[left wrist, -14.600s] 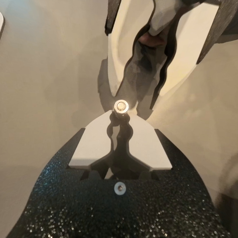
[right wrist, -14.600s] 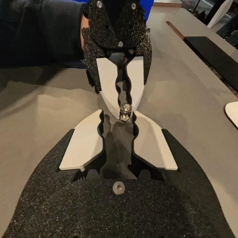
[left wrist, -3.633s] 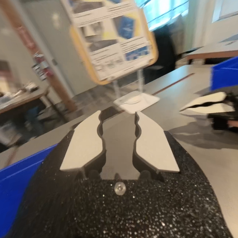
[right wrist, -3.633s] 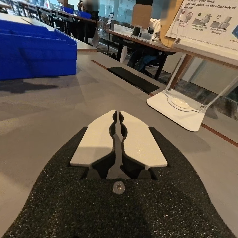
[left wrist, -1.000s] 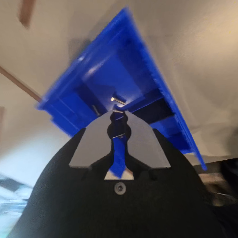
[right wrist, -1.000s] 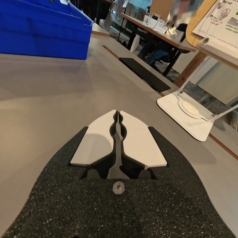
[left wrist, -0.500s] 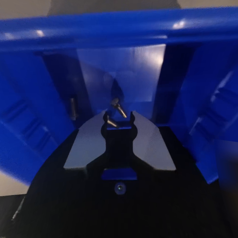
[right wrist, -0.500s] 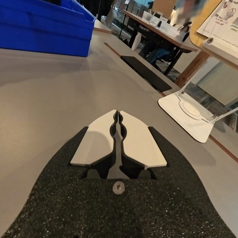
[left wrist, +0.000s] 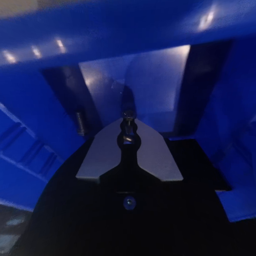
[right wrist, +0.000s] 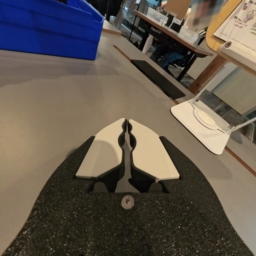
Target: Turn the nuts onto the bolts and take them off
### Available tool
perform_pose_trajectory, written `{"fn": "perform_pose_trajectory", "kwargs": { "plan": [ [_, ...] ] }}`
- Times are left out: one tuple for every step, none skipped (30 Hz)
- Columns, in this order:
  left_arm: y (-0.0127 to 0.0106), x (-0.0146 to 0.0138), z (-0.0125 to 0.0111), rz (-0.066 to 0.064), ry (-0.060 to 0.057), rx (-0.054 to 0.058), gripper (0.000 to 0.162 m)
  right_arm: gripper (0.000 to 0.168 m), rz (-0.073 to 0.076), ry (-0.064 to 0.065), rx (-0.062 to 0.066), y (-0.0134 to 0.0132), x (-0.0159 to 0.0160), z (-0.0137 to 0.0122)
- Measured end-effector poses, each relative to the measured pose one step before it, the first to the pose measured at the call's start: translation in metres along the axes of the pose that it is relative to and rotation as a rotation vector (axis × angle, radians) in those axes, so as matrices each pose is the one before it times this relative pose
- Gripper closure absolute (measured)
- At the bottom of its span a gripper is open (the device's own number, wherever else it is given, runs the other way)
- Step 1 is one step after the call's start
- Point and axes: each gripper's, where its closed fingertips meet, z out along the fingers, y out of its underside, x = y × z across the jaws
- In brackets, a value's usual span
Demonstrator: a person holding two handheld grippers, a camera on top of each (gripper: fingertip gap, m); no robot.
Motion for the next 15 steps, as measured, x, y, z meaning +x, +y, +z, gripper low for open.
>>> {"fn": "perform_pose_trajectory", "kwargs": {
  "plan": [
    [-0.00105,0.00109,-0.00509,0.0071,0.0008,0.0185,0.152,0.168,0.0006,0.0,0.0002,-0.00008,0.00001,-0.00011],
    [-0.00145,0.00082,-0.00669,0.0072,-0.0038,0.0252,0.152,0.168,0.0003,0.0001,-0.0002,0.00002,0.00007,0.0001],
    [-0.00137,0.00061,-0.00803,0.0071,-0.0099,0.0276,0.152,0.168,0.0,0.0003,0.0,0.0,0.00004,0.0],
    [-0.00134,0.00059,-0.0095,0.0114,-0.0181,0.0318,0.152,0.168,0.0,0.0004,0.0004,-0.00004,-0.00003,-0.00009],
    [-0.00206,0.0018,-0.01105,0.0141,-0.0203,0.0426,0.152,0.168,0.0005,0.0007,0.0003,-0.00001,0.00014,0.00005],
    [-0.00409,0.00439,-0.01226,0.0137,-0.018,0.0621,0.152,0.168,0.0012,0.0003,0.0008,-0.00016,0.00007,0.00005],
    [-0.00548,0.00785,-0.01283,0.0203,-0.0136,0.0734,0.152,0.168,0.0015,0.0008,0.0017,-0.00018,0.00026,-0.00004],
    [-0.00516,0.0122,-0.01262,0.0322,-0.0059,0.0691,0.153,0.168,0.0019,0.0011,0.0016,-0.00026,0.00029,-0.00007],
    [-0.00544,0.01549,-0.01162,0.0428,-0.0043,0.0622,0.152,0.168,0.0027,0.001,0.0009,-0.00004,0.00038,-0.00003],
    [-0.00613,0.01823,-0.00993,0.0555,-0.0029,0.0555,0.152,0.168,0.0031,0.002,0.0008,-0.00011,0.00051,-0.00007],
    [-0.00686,0.02122,-0.00762,0.0628,0.0063,0.0483,0.153,0.168,0.0034,0.004,0.0014,-0.00014,0.00069,-0.00024],
    [-0.0081,0.02323,-0.005,0.062,0.015,0.0441,0.153,0.168,0.0035,0.0057,0.002,-0.00026,0.00105,-0.00028],
    [-0.00906,0.02432,-0.00226,0.0649,0.0222,0.0404,0.153,0.168,0.0038,0.0067,0.0012,0.00002,0.00134,-0.00035],
    [-0.00971,0.02424,0.00049,0.0683,0.0256,0.037,0.153,0.168,0.0046,0.0071,0.0007,0.00017,0.00147,-0.00053],
    [-0.00984,0.0225,0.00307,0.0565,0.0211,0.032,0.153,0.168,0.0055,0.0081,0.0019,-0.00003,0.00175,-0.00074]
  ]
}}
